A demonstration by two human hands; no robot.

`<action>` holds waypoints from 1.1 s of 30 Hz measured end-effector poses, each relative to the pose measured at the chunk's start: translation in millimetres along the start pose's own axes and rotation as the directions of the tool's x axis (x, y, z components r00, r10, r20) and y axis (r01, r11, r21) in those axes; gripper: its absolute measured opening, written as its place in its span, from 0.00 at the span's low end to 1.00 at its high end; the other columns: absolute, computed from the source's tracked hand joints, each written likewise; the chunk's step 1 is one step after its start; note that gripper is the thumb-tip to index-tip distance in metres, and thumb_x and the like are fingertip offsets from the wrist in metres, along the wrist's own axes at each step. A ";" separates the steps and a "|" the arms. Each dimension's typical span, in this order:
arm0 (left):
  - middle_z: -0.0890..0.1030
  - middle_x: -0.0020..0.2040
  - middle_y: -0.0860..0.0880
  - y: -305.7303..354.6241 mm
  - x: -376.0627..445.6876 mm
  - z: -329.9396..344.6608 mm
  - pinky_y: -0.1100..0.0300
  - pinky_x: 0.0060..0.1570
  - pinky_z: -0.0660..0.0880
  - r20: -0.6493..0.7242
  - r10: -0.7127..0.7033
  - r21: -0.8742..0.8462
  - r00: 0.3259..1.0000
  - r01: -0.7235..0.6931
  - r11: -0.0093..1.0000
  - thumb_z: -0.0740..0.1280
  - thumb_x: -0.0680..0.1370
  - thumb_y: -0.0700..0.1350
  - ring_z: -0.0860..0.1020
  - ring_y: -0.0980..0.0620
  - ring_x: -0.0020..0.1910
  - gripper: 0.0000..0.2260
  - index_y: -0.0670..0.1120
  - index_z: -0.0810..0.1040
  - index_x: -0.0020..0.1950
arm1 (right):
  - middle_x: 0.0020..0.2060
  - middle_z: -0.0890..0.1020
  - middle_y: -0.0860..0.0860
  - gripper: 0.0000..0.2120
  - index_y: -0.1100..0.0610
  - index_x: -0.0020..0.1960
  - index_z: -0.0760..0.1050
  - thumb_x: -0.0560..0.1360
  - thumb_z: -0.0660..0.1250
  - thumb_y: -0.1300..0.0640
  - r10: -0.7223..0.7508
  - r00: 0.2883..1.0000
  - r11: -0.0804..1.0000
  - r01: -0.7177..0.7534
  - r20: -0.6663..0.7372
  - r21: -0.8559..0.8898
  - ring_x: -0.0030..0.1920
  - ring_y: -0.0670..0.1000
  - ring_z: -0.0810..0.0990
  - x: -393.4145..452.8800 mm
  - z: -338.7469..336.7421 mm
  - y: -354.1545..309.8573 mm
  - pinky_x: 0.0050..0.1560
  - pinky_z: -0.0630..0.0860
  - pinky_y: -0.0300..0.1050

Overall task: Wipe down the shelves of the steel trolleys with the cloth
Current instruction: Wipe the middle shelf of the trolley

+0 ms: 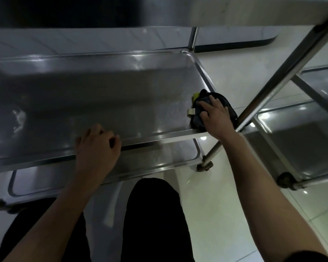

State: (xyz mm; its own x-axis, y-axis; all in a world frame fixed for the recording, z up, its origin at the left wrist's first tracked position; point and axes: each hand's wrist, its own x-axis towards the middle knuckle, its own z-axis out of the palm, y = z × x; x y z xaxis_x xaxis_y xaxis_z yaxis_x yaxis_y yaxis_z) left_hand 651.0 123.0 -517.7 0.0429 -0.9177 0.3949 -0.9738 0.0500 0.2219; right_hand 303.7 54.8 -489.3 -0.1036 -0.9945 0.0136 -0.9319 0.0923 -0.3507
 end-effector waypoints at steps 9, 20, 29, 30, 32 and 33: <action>0.75 0.45 0.46 -1.9 1.2 -9.7 0.44 0.51 0.74 0.091 -0.005 -0.042 0.996 0.009 0.999 0.65 0.78 0.53 0.75 0.40 0.45 0.12 0.47 0.81 0.41 | 0.80 0.54 0.53 0.26 0.46 0.75 0.66 0.77 0.51 0.49 -0.131 0.988 0.991 0.130 0.080 0.016 0.79 0.57 0.50 6.3 28.6 -70.2 0.76 0.48 0.63; 0.79 0.61 0.48 -56.6 15.0 -14.4 0.41 0.64 0.69 0.189 -0.046 -0.025 0.981 0.051 0.998 0.66 0.78 0.57 0.75 0.42 0.62 0.14 0.53 0.82 0.59 | 0.80 0.51 0.50 0.26 0.40 0.75 0.62 0.78 0.48 0.46 -0.383 0.896 0.921 0.390 0.223 0.013 0.80 0.57 0.47 27.0 83.0 -188.5 0.75 0.46 0.65; 0.81 0.55 0.46 -96.4 3.7 -27.4 0.38 0.63 0.70 0.137 -0.082 -0.029 0.987 0.087 0.996 0.64 0.77 0.54 0.77 0.40 0.56 0.13 0.49 0.83 0.53 | 0.80 0.51 0.45 0.20 0.37 0.74 0.62 0.83 0.49 0.44 -0.546 0.803 0.837 0.531 0.238 0.128 0.80 0.52 0.45 20.4 126.0 -278.6 0.76 0.42 0.61; 0.81 0.56 0.46 -99.3 3.2 -31.0 0.38 0.63 0.69 0.143 -0.092 -0.030 0.985 0.097 0.995 0.63 0.77 0.55 0.77 0.39 0.56 0.15 0.49 0.83 0.53 | 0.80 0.51 0.46 0.20 0.37 0.74 0.62 0.83 0.49 0.44 -0.552 0.799 0.833 0.537 0.238 0.132 0.80 0.52 0.45 19.4 127.3 -282.2 0.76 0.43 0.60; 0.81 0.57 0.46 -103.1 2.7 -37.4 0.40 0.62 0.70 0.142 -0.111 -0.031 0.984 0.117 0.993 0.61 0.76 0.56 0.76 0.39 0.57 0.17 0.49 0.83 0.54 | 0.80 0.51 0.46 0.20 0.38 0.75 0.62 0.83 0.49 0.44 -0.568 0.788 0.823 0.551 0.237 0.139 0.80 0.52 0.46 17.5 128.4 -286.2 0.76 0.43 0.59; 0.80 0.57 0.46 -104.2 2.7 -39.8 0.41 0.61 0.70 0.141 -0.117 -0.027 0.983 0.122 0.992 0.60 0.75 0.56 0.76 0.39 0.56 0.17 0.49 0.83 0.54 | 0.80 0.51 0.46 0.20 0.38 0.75 0.62 0.83 0.49 0.45 -0.576 0.784 0.817 0.558 0.231 0.144 0.80 0.52 0.46 17.1 127.9 -285.6 0.76 0.44 0.59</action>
State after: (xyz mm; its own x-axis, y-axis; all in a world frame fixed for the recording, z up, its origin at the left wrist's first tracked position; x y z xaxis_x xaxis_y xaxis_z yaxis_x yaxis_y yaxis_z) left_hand 761.5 131.0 -504.3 0.1249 -0.9636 0.2363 -0.9547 -0.0519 0.2930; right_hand 612.6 5.2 -508.7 0.5362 -0.8441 -0.0039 -0.7693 -0.4867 -0.4139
